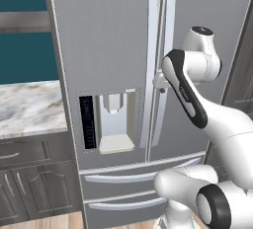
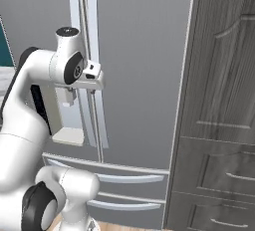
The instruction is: Open the fridge, grab two sodas, and place both sodas inside the bowl with ice on the dining counter.
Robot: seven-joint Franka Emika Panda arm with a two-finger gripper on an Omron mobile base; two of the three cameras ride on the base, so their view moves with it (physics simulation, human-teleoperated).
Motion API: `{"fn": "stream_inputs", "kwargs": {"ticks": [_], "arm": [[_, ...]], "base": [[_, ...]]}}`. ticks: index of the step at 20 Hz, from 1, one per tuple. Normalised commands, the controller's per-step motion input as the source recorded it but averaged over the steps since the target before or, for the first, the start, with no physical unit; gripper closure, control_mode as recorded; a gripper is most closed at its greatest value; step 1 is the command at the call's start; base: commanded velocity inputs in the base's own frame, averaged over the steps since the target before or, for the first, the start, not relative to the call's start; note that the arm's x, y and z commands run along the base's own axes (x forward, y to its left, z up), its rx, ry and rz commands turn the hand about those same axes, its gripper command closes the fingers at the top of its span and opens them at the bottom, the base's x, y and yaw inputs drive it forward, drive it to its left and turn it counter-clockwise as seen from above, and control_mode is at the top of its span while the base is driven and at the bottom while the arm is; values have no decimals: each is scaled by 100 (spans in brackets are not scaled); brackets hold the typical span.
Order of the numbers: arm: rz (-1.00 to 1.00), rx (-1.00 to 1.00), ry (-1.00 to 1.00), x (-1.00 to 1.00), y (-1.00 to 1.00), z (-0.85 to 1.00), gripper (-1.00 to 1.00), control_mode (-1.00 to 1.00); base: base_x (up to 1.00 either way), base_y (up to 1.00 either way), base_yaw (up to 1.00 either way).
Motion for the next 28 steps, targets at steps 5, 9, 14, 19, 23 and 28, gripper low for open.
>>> {"fn": "stream_inputs", "kwargs": {"ticks": [5,9,14,19,23,28], "arm": [[0,1,-20,1,2,0,-100,-100],[0,5,-39,11,1,22,-100,-100],[-1,2,-23,42,2,24,-100,-100],[-9,0,2,56,0,31,-100,-100],[-7,-1,4,48,-8,24,-100,-100],[0,0,0,37,-24,9,-100,-100]], "base": [[0,0,0],[0,0,0],[0,0,0],[0,0,0],[0,0,0],[0,0,0]]}}
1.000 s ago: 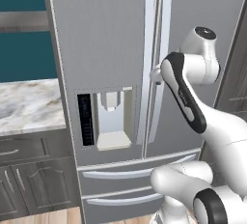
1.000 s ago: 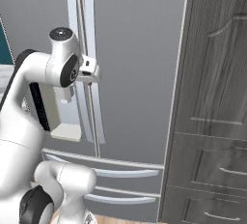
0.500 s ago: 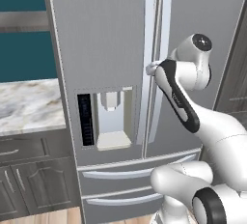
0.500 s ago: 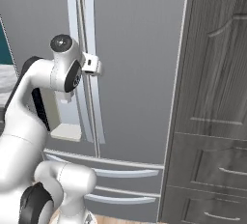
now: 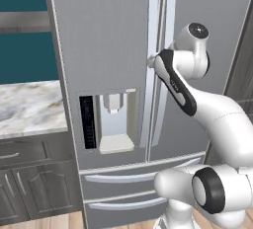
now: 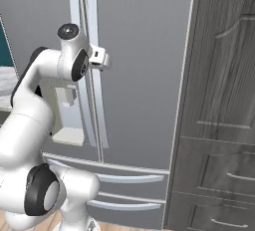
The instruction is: Open the fridge, grab two sodas, and place both sodas inside the bowl with ice on the dining counter.
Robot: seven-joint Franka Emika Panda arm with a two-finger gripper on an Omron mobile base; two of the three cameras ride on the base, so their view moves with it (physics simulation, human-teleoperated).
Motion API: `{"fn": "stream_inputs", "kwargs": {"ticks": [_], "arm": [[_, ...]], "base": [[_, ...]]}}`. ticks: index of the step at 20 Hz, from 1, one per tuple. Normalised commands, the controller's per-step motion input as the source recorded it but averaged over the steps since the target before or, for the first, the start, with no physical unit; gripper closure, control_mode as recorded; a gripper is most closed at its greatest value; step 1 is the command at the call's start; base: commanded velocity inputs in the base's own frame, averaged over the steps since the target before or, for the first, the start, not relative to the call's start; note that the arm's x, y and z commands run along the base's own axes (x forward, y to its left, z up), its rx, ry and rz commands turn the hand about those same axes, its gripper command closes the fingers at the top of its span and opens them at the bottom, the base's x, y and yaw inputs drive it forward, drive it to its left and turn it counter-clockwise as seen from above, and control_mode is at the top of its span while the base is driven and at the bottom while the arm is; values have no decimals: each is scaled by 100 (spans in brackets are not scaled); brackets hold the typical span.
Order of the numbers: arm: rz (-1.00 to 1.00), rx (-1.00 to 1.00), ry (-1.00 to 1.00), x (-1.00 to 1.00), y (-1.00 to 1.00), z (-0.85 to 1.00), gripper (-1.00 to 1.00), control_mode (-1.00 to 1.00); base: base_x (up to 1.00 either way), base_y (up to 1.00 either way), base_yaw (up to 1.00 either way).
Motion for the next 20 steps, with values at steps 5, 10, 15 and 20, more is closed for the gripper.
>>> {"fn": "stream_inputs", "kwargs": {"ticks": [5,10,15,20], "arm": [[0,0,0,27,-13,0,-100,-100],[0,0,-2,13,-29,0,-100,-100],[0,0,-8,5,-25,0,-100,-100],[0,0,0,40,3,0,-100,-100]], "base": [[0,0,0],[0,0,0],[0,0,0],[0,0,0]]}}
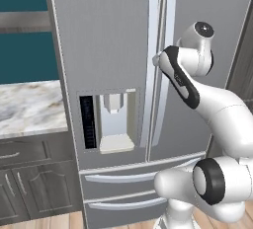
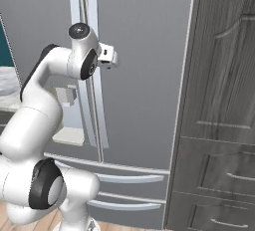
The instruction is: Open the fridge, grab two sodas, and place both sodas inside the bowl with ice on the dining counter.
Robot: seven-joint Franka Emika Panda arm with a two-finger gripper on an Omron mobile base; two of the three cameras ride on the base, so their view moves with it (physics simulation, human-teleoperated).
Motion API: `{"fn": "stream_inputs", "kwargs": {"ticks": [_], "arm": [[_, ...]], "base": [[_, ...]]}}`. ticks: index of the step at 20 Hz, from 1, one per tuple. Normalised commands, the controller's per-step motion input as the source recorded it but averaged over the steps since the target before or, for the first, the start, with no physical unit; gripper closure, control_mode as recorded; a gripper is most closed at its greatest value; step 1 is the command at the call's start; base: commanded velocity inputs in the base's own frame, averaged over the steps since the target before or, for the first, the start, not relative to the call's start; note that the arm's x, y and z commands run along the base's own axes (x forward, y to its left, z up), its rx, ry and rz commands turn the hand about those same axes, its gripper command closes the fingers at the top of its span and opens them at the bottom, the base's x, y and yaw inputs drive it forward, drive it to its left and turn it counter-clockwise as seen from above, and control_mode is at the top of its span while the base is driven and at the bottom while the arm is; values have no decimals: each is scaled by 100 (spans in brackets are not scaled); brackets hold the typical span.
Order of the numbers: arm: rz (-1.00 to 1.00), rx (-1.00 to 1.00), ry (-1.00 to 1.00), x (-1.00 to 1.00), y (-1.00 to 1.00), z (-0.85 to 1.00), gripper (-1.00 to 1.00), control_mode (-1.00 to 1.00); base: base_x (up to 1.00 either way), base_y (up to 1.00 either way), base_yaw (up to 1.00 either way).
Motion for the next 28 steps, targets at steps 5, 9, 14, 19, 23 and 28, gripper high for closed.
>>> {"fn": "stream_inputs", "kwargs": {"ticks": [5,9,14,19,23,28], "arm": [[0,0,0,52,4,0,-100,-100],[0,0,0,49,1,0,-100,-100],[0,2,-13,46,3,-9,-100,-100],[0,1,-22,33,8,-26,-100,-100],[4,0,-37,3,7,-29,-100,-100],[4,0,-27,4,19,-9,-100,-100]], "base": [[0,0,0],[0,0,0],[0,0,0],[0,0,0],[0,0,0],[0,0,0]]}}
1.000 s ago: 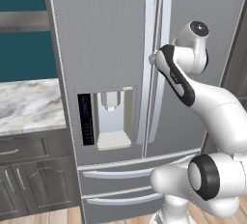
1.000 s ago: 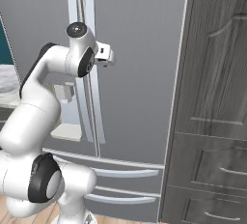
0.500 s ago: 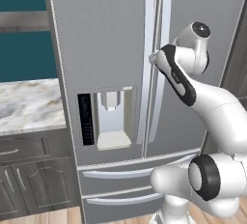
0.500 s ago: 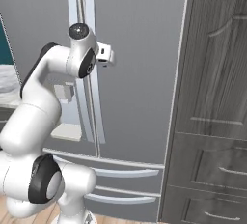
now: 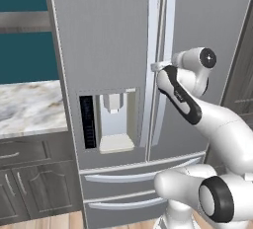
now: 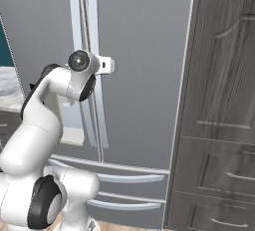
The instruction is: Open the fridge, grab two sodas, and place both sodas inside the bowl with ice on the dining counter.
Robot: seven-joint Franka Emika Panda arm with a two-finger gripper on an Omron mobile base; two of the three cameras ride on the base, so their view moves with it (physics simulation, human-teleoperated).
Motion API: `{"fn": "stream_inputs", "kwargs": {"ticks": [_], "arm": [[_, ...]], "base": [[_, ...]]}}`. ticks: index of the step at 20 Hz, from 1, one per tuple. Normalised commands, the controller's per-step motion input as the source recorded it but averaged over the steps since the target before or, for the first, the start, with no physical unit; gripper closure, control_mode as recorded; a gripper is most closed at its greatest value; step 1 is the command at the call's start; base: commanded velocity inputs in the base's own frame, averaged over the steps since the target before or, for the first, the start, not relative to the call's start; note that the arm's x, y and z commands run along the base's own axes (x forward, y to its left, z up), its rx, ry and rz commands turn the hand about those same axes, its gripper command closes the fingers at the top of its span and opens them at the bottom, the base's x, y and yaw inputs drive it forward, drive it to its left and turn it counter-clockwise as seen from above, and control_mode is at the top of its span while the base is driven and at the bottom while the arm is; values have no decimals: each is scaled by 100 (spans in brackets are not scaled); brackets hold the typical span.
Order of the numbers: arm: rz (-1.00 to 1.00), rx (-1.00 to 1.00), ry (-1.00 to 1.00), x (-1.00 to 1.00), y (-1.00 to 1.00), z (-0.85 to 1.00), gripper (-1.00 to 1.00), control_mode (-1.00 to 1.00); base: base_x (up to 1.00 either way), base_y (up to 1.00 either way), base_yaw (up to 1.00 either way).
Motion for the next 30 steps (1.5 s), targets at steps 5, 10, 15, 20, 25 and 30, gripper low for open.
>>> {"fn": "stream_inputs", "kwargs": {"ticks": [5,10,15,20,25,30], "arm": [[0,0,-1,53,13,0,-100,-100],[0,0,3,68,0,0,100,-100],[0,-6,5,21,0,-14,100,-100],[0,-1,7,-25,-1,-7,100,-100],[-5,0,9,-71,-16,0,100,-100],[-10,0,7,-82,-27,0,100,-100]], "base": [[0,0,0],[0,0,0],[0,0,0],[0,0,0],[0,0,0],[0,0,0]]}}
